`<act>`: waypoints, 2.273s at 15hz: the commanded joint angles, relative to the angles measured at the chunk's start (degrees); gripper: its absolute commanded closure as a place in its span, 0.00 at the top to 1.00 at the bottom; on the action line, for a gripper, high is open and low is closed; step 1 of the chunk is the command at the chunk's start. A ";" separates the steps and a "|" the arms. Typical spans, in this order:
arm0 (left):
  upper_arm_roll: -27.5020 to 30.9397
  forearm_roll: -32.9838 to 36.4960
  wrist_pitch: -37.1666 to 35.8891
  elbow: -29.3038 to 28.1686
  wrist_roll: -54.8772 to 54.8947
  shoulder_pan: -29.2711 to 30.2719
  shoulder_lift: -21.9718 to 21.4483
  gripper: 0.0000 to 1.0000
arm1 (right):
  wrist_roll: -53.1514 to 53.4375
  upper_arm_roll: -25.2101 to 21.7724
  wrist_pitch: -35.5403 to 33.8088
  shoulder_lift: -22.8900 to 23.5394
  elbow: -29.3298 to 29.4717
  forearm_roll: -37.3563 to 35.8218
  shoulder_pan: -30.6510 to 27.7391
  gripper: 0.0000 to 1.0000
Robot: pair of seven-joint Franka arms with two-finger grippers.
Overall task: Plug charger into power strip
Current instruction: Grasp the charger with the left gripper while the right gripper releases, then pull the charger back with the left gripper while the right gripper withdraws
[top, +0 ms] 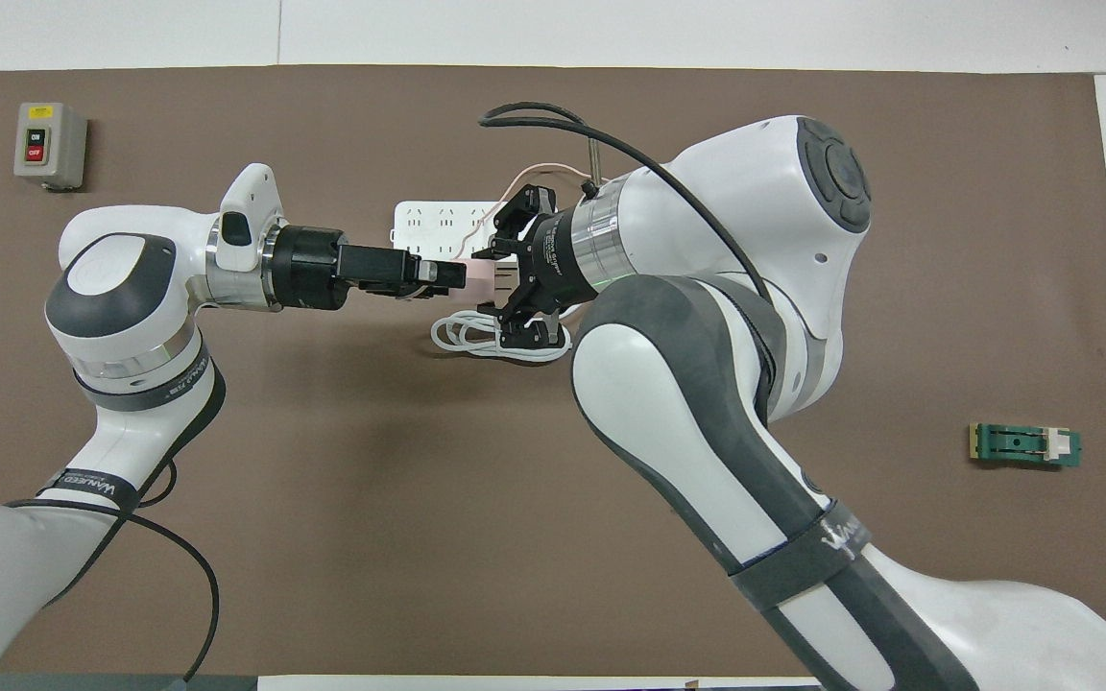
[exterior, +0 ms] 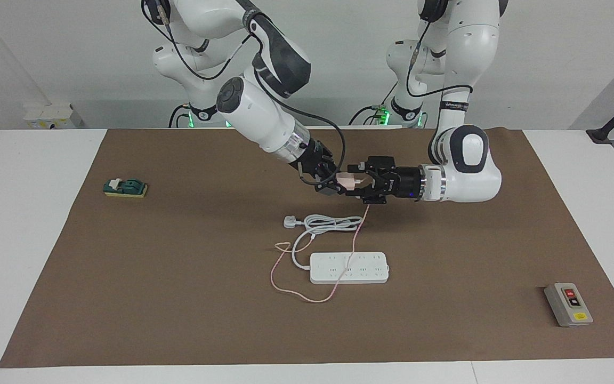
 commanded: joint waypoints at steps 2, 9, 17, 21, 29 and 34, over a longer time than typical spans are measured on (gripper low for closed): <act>0.65 -1.24 0.72 -2.21 -1.48 -0.83 -2.02 0.52 | 1.30 0.02 0.37 -0.17 -0.34 0.75 0.13 0.00; 0.83 -0.54 0.11 -1.68 -1.57 -0.66 -1.84 0.00 | 1.74 0.02 0.28 -0.17 -0.34 0.75 0.13 0.00; 1.35 9.63 -2.27 0.95 -2.10 5.30 -5.44 0.00 | 4.90 -0.68 -0.76 -0.35 0.54 -0.21 -1.62 1.00; 1.35 19.67 -6.29 4.91 -2.01 12.07 -5.27 0.00 | 3.07 -0.68 -6.03 -1.66 2.30 -3.10 -7.24 1.00; 1.35 43.29 -6.94 22.30 -1.05 20.17 1.67 0.00 | -17.74 -0.68 -17.81 -3.95 6.08 -9.78 -17.62 1.00; 0.92 55.33 6.13 25.13 2.45 13.16 4.13 0.00 | -36.28 -0.77 -23.35 -6.67 5.91 -19.10 -19.11 1.00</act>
